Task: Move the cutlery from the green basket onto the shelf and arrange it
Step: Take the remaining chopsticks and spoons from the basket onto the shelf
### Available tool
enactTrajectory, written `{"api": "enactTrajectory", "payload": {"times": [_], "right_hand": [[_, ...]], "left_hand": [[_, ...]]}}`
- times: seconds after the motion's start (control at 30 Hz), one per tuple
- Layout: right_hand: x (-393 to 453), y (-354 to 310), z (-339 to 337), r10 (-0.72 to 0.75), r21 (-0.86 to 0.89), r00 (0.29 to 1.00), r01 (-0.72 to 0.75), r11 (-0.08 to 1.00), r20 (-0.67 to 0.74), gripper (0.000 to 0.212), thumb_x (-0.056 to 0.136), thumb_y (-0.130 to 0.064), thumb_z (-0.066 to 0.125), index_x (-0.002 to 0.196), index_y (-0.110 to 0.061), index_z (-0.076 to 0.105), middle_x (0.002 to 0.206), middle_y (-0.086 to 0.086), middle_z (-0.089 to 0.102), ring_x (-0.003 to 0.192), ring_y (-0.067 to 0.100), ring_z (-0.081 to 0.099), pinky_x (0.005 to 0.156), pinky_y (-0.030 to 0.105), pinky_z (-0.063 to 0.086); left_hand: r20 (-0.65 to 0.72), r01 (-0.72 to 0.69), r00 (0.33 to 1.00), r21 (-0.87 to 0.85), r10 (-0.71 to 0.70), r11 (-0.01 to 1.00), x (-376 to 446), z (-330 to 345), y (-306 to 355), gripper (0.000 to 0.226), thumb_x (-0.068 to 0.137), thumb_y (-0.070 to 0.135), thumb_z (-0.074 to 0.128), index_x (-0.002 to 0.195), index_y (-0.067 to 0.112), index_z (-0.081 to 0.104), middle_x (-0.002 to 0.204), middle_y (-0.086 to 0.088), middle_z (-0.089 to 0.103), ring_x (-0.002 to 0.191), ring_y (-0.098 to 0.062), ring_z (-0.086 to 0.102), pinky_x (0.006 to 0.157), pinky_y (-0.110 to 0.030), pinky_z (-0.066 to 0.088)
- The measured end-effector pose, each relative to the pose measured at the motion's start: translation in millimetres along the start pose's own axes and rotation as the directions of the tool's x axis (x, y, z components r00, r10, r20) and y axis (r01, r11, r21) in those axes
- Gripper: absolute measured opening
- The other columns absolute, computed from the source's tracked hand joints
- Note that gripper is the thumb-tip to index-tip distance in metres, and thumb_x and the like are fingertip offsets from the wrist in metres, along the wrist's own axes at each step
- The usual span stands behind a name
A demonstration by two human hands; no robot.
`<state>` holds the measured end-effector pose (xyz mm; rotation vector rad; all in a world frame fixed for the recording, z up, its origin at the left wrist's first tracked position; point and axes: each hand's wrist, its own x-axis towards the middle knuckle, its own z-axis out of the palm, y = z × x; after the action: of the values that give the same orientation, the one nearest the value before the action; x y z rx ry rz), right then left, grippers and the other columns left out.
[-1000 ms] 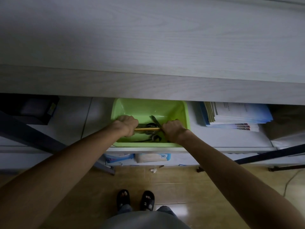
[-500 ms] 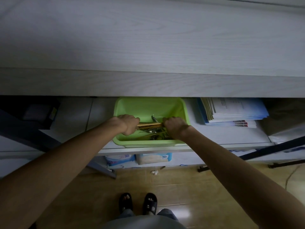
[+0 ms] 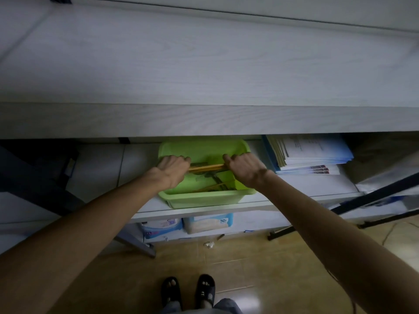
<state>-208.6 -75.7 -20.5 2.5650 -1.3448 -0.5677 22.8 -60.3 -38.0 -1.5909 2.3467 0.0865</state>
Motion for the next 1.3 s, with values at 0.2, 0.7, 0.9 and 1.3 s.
{"api": "enactTrajectory", "payload": {"times": [0.2, 0.7, 0.9, 1.3], "right_hand": [[-15, 9, -4, -0.043, 0.016, 0.999, 0.043, 0.999, 0.016, 0.031, 0.108, -0.027, 0.036, 0.134, -0.011, 0.043, 0.081, 0.000, 0.058, 0.065, 0.022, 0.050, 0.061, 0.035, 0.037], [-35, 14, -1, 0.253, 0.338, 0.963, -0.271, 0.901, 0.095, 0.035, 0.101, -0.048, 0.051, 0.106, -0.018, 0.068, 0.083, 0.001, 0.059, 0.071, 0.022, 0.055, 0.063, 0.032, 0.039], [-45, 17, 0, 0.262, 0.322, 0.956, -0.291, 0.901, 0.132, 0.033, 0.102, -0.047, 0.050, 0.093, -0.019, 0.066, 0.078, 0.000, 0.056, 0.070, 0.022, 0.056, 0.062, 0.035, 0.045], [-71, 39, -6, 0.406, 0.338, 0.890, -0.454, 0.824, 0.206, 0.044, 0.093, -0.063, 0.055, 0.076, -0.022, 0.058, 0.065, -0.003, 0.049, 0.067, 0.022, 0.055, 0.060, 0.030, 0.040]], "left_hand": [[-0.013, -0.098, 0.995, -0.047, 0.097, 0.994, 1, -6, -9, 0.035, 0.105, 0.038, 0.047, 0.120, 0.008, 0.053, 0.108, -0.015, 0.066, 0.096, -0.033, 0.063, 0.068, -0.033, 0.037], [-0.031, -0.166, 0.986, -0.084, 0.164, 0.982, -5, -18, -43, 0.029, 0.103, 0.042, 0.049, 0.111, 0.016, 0.060, 0.093, -0.008, 0.061, 0.080, -0.028, 0.059, 0.064, -0.032, 0.042], [-0.063, -0.181, 0.982, -0.092, 0.176, 0.979, -11, -15, -54, 0.024, 0.104, 0.039, 0.049, 0.107, 0.018, 0.059, 0.088, -0.006, 0.059, 0.076, -0.026, 0.056, 0.064, -0.032, 0.040], [-0.084, -0.069, 0.996, -0.358, 0.041, 0.931, -9, -13, -57, 0.024, 0.101, 0.042, 0.054, 0.091, 0.021, 0.057, 0.084, -0.002, 0.057, 0.089, -0.030, 0.063, 0.071, -0.034, 0.046]]}}
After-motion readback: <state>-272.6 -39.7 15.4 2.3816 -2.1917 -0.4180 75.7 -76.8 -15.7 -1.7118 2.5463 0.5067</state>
